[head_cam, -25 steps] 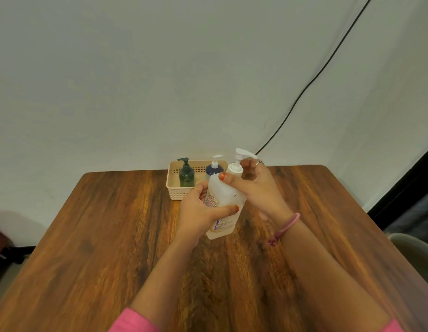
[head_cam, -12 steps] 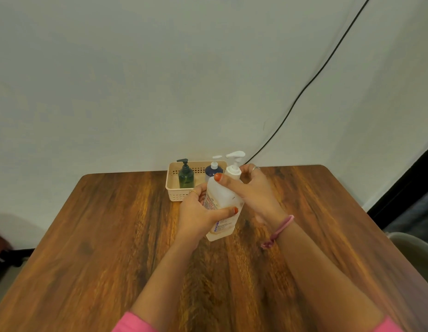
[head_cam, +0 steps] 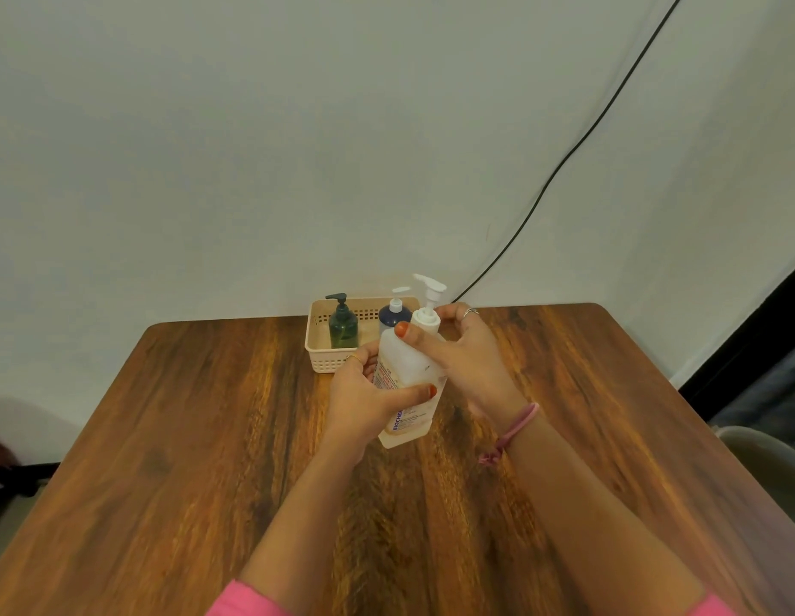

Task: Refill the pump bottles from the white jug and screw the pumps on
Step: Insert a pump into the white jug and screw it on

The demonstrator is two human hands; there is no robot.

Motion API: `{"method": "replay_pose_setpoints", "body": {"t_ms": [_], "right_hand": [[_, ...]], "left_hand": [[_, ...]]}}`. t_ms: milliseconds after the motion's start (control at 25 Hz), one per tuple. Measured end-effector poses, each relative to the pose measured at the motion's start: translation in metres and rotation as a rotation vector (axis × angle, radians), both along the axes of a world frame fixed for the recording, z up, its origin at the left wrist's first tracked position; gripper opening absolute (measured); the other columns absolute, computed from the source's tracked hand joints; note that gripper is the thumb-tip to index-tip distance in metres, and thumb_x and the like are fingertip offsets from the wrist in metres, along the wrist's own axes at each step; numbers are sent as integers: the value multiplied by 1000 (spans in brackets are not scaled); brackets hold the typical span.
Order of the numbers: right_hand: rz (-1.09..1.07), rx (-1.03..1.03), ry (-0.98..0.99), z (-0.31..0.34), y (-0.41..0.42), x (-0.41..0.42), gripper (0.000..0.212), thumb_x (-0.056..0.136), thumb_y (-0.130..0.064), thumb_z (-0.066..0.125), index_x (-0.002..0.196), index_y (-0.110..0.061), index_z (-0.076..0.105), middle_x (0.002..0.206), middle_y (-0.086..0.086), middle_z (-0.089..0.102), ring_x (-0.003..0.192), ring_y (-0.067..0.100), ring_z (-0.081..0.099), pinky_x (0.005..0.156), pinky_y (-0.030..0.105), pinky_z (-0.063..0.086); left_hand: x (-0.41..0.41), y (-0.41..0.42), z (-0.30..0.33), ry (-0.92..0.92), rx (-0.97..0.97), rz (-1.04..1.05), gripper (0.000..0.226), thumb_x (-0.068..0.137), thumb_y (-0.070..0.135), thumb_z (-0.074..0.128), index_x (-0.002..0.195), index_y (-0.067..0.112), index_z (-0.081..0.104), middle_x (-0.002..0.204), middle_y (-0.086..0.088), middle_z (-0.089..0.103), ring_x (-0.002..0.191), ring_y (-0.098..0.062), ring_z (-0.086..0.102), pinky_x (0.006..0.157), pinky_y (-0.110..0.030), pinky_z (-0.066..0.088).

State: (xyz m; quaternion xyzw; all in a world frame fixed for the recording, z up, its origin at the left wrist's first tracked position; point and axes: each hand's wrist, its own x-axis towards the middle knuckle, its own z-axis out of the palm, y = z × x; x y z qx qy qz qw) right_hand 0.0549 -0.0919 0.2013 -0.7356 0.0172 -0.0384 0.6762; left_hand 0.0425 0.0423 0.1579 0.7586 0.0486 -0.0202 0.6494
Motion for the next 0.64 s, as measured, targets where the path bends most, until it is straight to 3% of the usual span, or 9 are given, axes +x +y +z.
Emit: {"method": "replay_pose_setpoints", "body": {"t_ms": [160, 320, 440, 560, 640], "right_hand": [[331, 41, 63, 4, -20, 4, 36, 85, -25, 69, 120, -28, 60, 121, 0, 63, 106, 22, 65, 82, 41, 58], [133, 54, -11, -2, -9, 4, 31, 81, -22, 74, 111, -22, 67, 113, 4, 69, 100, 24, 68, 80, 41, 59], [44, 65, -19, -6, 0, 5, 26, 80, -23, 76, 102, -32, 65, 109, 4, 70, 95, 22, 69, 78, 43, 59], [21, 63, -29, -7, 3, 8, 24, 79, -27, 77, 99, -35, 66, 109, 3, 70, 98, 22, 68, 81, 46, 58], [24, 47, -50, -8, 5, 9, 31, 72, -39, 79, 101, -36, 67, 110, 1, 70, 101, 23, 67, 83, 46, 57]], "left_hand": [[3, 9, 2, 22, -31, -37, 73, 54, 21, 91, 117, 28, 55, 111, 6, 67, 104, -15, 64, 88, -40, 56], [4, 6, 1, 15, -28, -24, 77, 52, 21, 92, 120, 25, 56, 112, 4, 67, 104, -16, 64, 88, -42, 56], [4, 2, 2, -21, 9, 27, 77, 54, 23, 92, 121, 25, 53, 113, 6, 65, 105, -15, 62, 89, -41, 56], [3, -2, 7, -78, 46, 68, 73, 55, 23, 91, 115, 27, 49, 103, 14, 60, 99, -10, 59, 78, -24, 54], [3, -4, 9, -103, 59, 93, 73, 55, 24, 91, 112, 28, 47, 96, 20, 55, 93, -5, 55, 68, -15, 46]]}}
